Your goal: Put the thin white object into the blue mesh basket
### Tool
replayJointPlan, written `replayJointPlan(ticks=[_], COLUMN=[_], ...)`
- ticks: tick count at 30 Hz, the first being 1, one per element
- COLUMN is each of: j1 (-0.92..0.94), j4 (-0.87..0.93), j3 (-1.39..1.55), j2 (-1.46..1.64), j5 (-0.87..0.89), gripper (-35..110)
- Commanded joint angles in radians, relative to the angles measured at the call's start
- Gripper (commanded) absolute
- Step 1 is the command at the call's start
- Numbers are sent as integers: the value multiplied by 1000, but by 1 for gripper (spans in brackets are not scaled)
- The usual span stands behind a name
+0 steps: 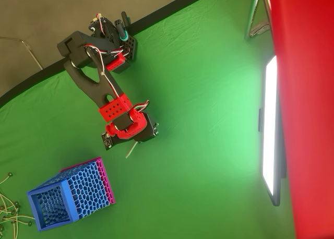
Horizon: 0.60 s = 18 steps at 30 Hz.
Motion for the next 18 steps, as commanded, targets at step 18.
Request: replayJointPlan(ticks=[18], j1=[255], j4=[-684], j3=[-178], j2=[155], j5=[314], gripper=[0])
